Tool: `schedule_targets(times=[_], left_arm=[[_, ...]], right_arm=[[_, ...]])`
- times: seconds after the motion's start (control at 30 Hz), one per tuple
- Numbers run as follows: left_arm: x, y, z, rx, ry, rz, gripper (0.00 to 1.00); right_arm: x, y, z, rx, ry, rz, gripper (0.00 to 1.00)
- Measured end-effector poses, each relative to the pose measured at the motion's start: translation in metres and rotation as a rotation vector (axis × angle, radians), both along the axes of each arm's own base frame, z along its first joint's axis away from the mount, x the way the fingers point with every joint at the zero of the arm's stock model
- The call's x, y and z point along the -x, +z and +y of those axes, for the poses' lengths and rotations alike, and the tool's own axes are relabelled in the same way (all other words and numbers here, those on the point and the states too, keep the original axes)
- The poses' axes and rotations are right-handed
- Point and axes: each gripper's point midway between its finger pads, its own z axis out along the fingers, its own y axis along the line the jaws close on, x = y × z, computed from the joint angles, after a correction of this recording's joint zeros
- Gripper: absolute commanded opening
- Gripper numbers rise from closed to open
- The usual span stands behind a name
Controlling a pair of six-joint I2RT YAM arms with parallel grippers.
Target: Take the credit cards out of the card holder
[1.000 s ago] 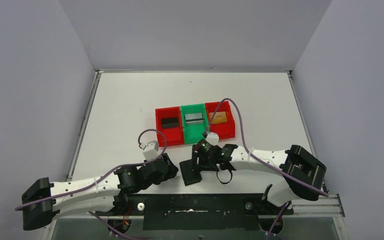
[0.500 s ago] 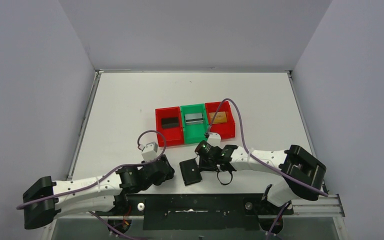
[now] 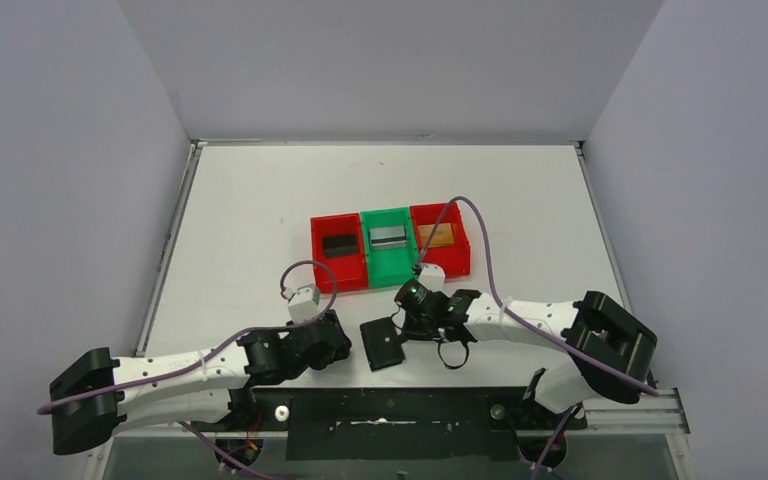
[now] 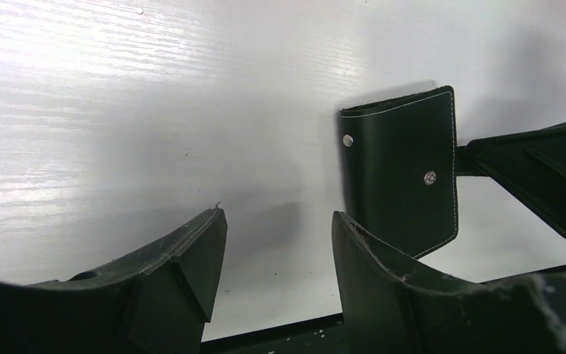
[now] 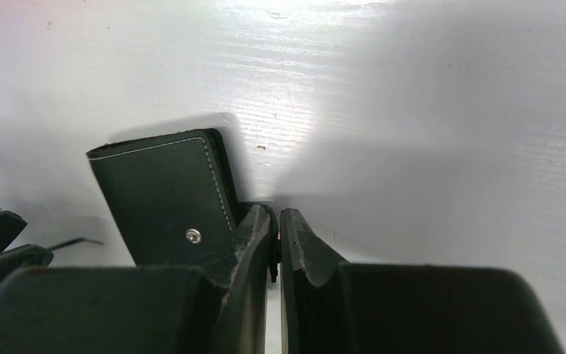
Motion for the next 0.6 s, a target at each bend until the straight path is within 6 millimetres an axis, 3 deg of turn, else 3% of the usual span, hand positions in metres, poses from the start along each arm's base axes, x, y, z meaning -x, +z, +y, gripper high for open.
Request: schedule_targets(times=[0.13,0.3,0.6], left_arm=[[0.0,0.002,-0.001,-0.001,-0.01,-0.003,0.56],[-0.003,0.011,-0.007,0.019,-0.015,-0.016,0.58],[-0.011,0.041,-0.012,0.056,0.001,-0.063,0.6]], right_arm=[[0.001,0.014,-0.001,-0.024,-0.001,-0.017,0.0],[0.001,0.05,0.006,-0.132,0.017,-0.072,0.0],[0.011,0.093,0.044,-0.3,0.153,-0.103,0.0]])
